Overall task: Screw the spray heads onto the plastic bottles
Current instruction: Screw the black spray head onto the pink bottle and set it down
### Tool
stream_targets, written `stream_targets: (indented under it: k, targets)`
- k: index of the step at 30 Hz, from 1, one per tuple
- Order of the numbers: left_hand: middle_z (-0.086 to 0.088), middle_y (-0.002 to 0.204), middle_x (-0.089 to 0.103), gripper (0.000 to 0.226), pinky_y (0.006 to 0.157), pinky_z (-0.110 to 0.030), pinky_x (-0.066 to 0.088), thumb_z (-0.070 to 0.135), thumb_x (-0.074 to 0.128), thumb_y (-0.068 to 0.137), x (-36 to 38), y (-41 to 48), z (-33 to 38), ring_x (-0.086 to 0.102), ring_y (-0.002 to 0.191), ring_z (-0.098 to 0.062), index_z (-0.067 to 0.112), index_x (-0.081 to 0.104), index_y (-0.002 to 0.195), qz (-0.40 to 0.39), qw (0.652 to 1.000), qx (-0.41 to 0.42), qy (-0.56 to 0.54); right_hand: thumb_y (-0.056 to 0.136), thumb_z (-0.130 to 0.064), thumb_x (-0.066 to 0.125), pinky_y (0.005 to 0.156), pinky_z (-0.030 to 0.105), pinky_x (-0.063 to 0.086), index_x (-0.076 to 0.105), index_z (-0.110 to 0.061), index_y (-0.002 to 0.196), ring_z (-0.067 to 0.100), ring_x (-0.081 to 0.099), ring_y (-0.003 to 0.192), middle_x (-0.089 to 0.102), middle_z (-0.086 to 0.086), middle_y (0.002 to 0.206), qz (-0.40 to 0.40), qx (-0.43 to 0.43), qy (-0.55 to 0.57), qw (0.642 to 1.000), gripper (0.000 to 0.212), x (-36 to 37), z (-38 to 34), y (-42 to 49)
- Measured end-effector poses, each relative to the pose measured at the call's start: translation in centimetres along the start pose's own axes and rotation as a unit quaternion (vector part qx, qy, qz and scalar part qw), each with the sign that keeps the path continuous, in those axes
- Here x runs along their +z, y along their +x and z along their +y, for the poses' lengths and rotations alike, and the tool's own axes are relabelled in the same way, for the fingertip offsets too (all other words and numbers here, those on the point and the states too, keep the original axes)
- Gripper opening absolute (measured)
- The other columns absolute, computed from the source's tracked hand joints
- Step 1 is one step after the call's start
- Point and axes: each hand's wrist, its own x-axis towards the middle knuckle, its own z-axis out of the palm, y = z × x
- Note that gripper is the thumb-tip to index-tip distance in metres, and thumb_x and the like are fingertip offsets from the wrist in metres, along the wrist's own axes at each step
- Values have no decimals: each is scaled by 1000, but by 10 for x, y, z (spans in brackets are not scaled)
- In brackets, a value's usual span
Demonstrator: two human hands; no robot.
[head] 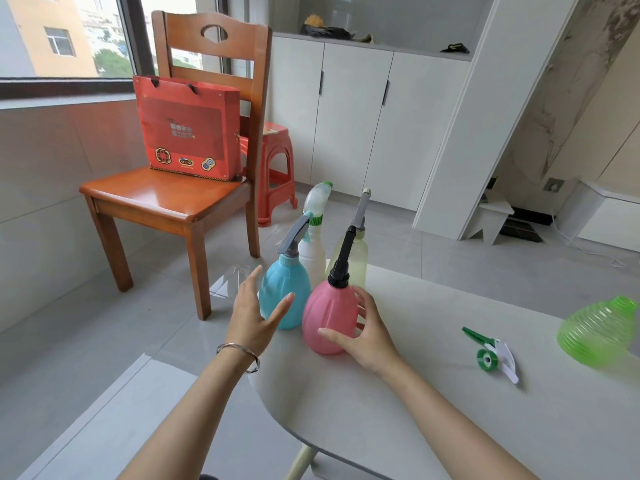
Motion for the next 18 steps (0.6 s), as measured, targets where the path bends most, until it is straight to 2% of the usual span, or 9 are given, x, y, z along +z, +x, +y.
stream_targets:
  k: [3,5,8,10,13,15,18]
  targets:
    - [-12,142,43,81,108,-35,32,52,58,76,-8,-8,31,39,131,-21,10,34,141,91,992,86,14,64,-29,86,103,24,34,28,-32,138,7,41,126,40,-9,138,10,-12,13,1000,94,-13,-4,-7]
    - [-13,136,46,74,106,-32,31,50,60,82,-11,-16,53,38,124,-14,8,37,138,140,980,140,2,64,-31,85,104,26,34,29,-36,135,7,41,126,41,-10,138,19,-21,21,999,90,-25,-9,-12]
    - [-12,132,48,68,105,-31,35,45,60,81,-5,-34,83,39,121,-8,8,41,135,167,967,191,-27,65,-36,84,106,27,34,32,-39,132,2,40,128,40,-13,140,26,-46,23,998,85,-51,-16,-24]
    - [-8,130,49,64,105,-30,39,43,58,81,6,-45,102,43,121,-11,8,43,132,154,962,225,-32,65,-38,81,106,27,34,36,-37,132,-1,39,129,40,-16,142,36,-60,24,997,81,-73,-18,-34]
    - [2,128,47,62,105,-20,35,41,59,80,34,-58,125,44,120,-9,14,42,133,92,958,270,-20,63,-43,78,103,24,35,41,-42,125,-6,42,126,43,-20,139,76,-71,30,994,72,-115,-17,-51]
    - [1,127,51,62,102,-19,37,43,59,80,57,-63,137,47,117,-9,19,39,134,44,954,295,11,62,-43,77,101,21,36,43,-43,123,-6,43,124,46,-20,135,114,-72,22,991,69,-147,-12,-61]
    - [0,131,52,63,99,-19,36,48,54,83,98,-62,149,46,120,-11,22,36,137,-33,951,301,57,68,-31,79,100,22,36,45,-44,119,-1,46,124,48,-22,131,176,-81,6,981,62,-199,2,-75]
